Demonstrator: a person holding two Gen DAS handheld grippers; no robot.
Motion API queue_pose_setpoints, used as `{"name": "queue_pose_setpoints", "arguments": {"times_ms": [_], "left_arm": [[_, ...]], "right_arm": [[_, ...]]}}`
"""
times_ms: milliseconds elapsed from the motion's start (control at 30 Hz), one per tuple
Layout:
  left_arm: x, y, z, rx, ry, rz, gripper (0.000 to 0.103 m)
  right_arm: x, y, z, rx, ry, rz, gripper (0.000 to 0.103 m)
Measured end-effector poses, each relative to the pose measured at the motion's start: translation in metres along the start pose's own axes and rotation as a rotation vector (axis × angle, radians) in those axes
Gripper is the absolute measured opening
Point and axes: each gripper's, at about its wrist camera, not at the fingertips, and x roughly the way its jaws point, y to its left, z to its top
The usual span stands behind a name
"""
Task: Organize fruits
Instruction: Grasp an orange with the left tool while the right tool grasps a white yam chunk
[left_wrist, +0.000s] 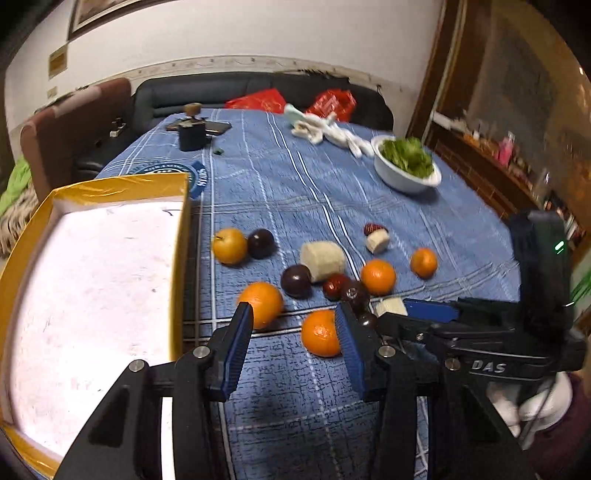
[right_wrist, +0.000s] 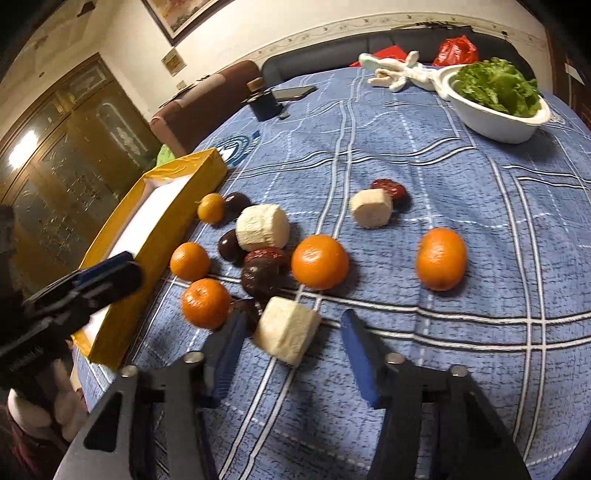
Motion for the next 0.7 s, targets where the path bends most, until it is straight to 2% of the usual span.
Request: {"name": "queue_pose_setpoints", "arguments": {"times_ms": [33, 133, 233, 300, 433, 533, 633, 700], "left_arm": [[0.004, -0.003, 0.0, 0.013, 0.01, 0.004, 0.045], [0.015, -0.008, -0.002, 0.035, 0.04, 0.002, 0.045], [0.028, -0.013, -0.004, 0.052, 0.072, 0.011, 0.046], [0.031, -0.015, -0.004, 0.053, 0.074, -0.015, 0.047], [0.033, -0.029, -0.005, 0.107, 0.087, -0.002, 0.047], [0.037, -0.033, -0.01, 0.11, 0.116, -0.032, 0.046], [0.045, -0.037, -0.014, 0.11, 0.138, -0.043, 0.035], [0.044, -0.037, -0.014, 0.094, 0.125, -0.064, 0.032]], "right_arm": [[-0.001, 0.0, -0.001, 0.002, 0.001, 0.018, 0.041], [-0.005, 0.0, -0.003, -0.002, -0.01, 0.007, 0.037], [-0.009, -0.004, -0.005, 0.012, -0.026, -0.006, 0.036], [-0.014, -0.008, -0.005, 0.02, -0.05, -0.031, 0.036], [-0.023, -0.019, -0.003, 0.066, -0.089, -0.035, 0.036], [-0.024, -0.024, -0.003, 0.09, -0.095, -0.04, 0.036], [-0.026, -0.028, -0.003, 0.105, -0.104, -0.044, 0.035], [-0.029, -0.03, -0.004, 0.112, -0.114, -0.043, 0.035]]}}
